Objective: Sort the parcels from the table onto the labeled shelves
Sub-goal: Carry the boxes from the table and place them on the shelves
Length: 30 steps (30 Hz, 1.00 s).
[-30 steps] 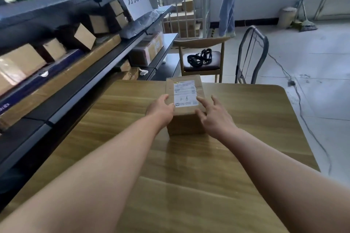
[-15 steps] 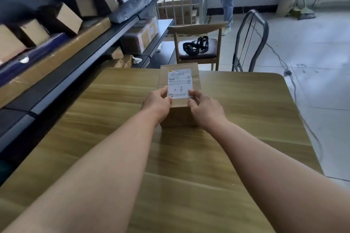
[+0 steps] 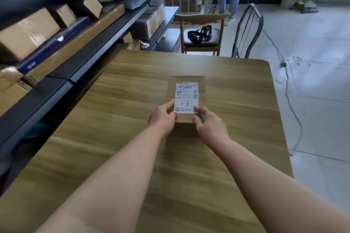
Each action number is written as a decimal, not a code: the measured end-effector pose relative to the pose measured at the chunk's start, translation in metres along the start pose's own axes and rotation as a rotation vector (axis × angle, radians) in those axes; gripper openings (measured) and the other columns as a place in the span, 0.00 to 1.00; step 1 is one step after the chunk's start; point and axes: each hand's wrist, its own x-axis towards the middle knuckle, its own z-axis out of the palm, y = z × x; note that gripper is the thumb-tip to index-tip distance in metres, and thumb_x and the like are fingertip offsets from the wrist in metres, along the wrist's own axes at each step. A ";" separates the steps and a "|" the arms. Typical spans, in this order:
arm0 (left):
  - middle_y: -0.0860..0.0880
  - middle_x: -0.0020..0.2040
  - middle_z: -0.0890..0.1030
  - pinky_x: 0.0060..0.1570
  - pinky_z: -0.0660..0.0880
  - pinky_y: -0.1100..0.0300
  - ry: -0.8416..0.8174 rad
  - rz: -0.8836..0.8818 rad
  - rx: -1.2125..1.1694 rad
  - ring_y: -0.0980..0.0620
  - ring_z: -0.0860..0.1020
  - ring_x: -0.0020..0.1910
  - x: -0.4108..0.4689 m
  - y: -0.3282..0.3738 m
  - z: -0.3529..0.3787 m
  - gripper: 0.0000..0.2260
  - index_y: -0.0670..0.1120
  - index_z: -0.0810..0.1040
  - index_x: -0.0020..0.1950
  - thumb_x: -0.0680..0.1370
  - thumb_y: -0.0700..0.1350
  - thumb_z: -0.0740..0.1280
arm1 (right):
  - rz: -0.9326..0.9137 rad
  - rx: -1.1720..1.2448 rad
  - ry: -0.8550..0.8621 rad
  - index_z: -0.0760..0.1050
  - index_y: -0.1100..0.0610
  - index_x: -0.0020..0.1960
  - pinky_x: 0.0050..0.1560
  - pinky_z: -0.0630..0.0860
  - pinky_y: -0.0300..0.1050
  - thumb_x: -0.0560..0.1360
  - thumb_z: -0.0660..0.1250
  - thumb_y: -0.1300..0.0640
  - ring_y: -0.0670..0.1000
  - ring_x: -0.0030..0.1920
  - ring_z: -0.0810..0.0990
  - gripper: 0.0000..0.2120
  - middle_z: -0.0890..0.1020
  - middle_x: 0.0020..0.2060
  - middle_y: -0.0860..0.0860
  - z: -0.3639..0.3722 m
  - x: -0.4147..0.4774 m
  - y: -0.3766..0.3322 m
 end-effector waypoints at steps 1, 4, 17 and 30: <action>0.54 0.66 0.77 0.66 0.71 0.53 -0.002 -0.003 0.011 0.52 0.76 0.63 -0.015 -0.004 -0.001 0.23 0.60 0.70 0.71 0.77 0.46 0.67 | 0.008 -0.004 -0.002 0.68 0.46 0.69 0.61 0.68 0.48 0.79 0.60 0.50 0.54 0.65 0.73 0.19 0.76 0.65 0.51 0.000 -0.016 0.000; 0.55 0.67 0.77 0.65 0.71 0.53 -0.029 0.000 0.039 0.52 0.76 0.63 -0.059 -0.016 -0.006 0.23 0.60 0.68 0.72 0.78 0.46 0.66 | 0.038 -0.012 0.000 0.68 0.46 0.69 0.60 0.68 0.46 0.79 0.60 0.50 0.54 0.64 0.73 0.19 0.76 0.64 0.50 0.003 -0.063 -0.001; 0.53 0.67 0.76 0.64 0.70 0.56 -0.085 0.015 0.125 0.48 0.75 0.65 -0.242 -0.075 -0.030 0.24 0.62 0.65 0.73 0.79 0.48 0.65 | 0.046 0.015 -0.007 0.69 0.44 0.69 0.62 0.68 0.45 0.78 0.62 0.51 0.50 0.68 0.70 0.19 0.74 0.67 0.45 0.024 -0.254 0.011; 0.54 0.69 0.74 0.63 0.68 0.61 -0.007 -0.070 0.085 0.49 0.73 0.67 -0.426 -0.117 -0.018 0.24 0.61 0.65 0.74 0.79 0.47 0.65 | -0.107 -0.017 -0.142 0.68 0.45 0.69 0.63 0.68 0.46 0.79 0.62 0.51 0.50 0.70 0.68 0.19 0.73 0.68 0.47 0.016 -0.407 0.053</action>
